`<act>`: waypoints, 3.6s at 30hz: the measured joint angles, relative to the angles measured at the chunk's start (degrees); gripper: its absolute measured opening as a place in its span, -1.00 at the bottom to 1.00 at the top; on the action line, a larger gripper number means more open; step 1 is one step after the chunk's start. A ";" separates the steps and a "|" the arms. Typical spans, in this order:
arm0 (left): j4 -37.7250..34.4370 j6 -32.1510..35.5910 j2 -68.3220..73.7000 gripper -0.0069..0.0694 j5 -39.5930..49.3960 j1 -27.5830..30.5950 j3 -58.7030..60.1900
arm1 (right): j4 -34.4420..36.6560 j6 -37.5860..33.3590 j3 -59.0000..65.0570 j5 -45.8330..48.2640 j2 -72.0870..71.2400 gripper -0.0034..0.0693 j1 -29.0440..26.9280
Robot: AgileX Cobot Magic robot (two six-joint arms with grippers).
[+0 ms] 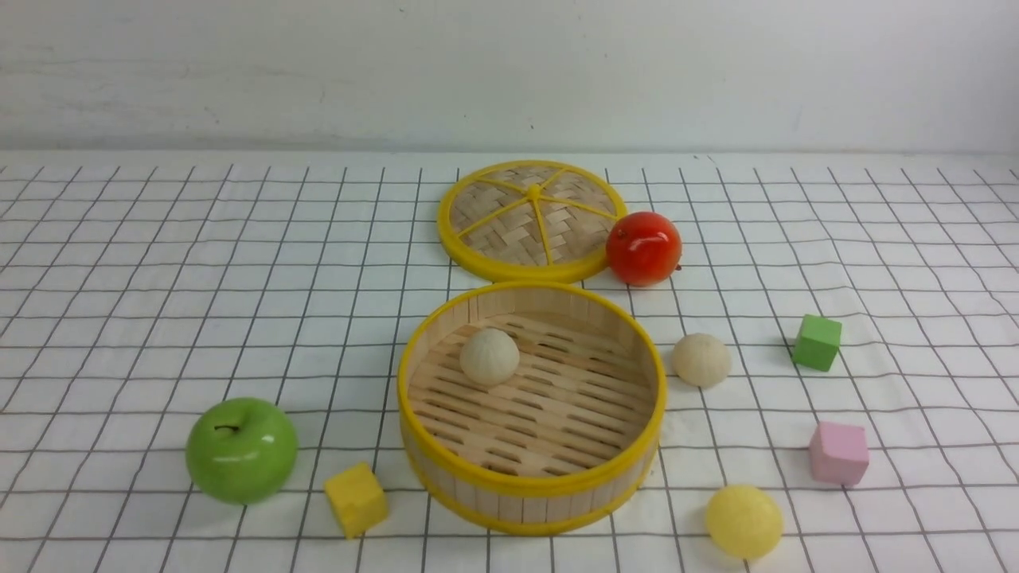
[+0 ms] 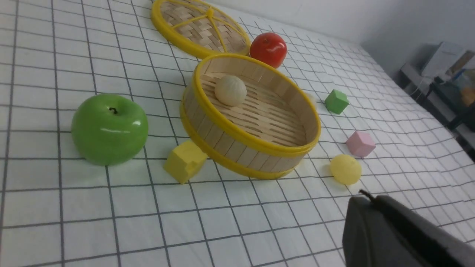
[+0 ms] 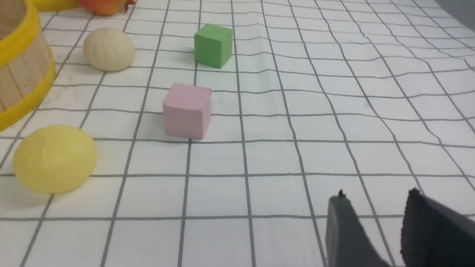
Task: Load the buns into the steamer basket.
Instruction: Use the right arm to grab a steamed stuffed bun
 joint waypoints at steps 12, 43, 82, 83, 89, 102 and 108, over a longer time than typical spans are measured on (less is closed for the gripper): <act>0.03 -2.22 0.52 -0.85 -1.92 0.00 0.11 | 0.00 0.00 0.00 0.00 0.00 -0.25 -0.05; 18.01 1.56 0.53 -0.85 -31.76 16.77 32.20 | 0.00 0.00 0.00 0.00 0.00 -0.24 -0.05; 17.90 1.08 0.48 -0.83 -28.20 16.77 32.63 | 0.00 0.00 0.00 0.00 0.00 -0.24 -0.05; 17.90 1.08 0.48 -0.82 -28.20 16.77 32.63 | 0.00 0.00 0.00 0.00 0.00 -0.24 -0.05; 17.90 1.08 0.48 -0.81 -28.20 16.77 32.63 | -1.67 1.37 0.52 -4.24 0.00 -0.24 -0.05; 17.90 1.08 0.48 -0.78 -28.20 16.77 32.63 | 2.54 17.91 -0.78 -41.45 0.00 -0.24 -0.05; 17.90 1.08 0.48 -0.77 -28.20 16.77 32.63 | 6.92 20.80 -15.94 -31.48 4.29 -0.24 -0.05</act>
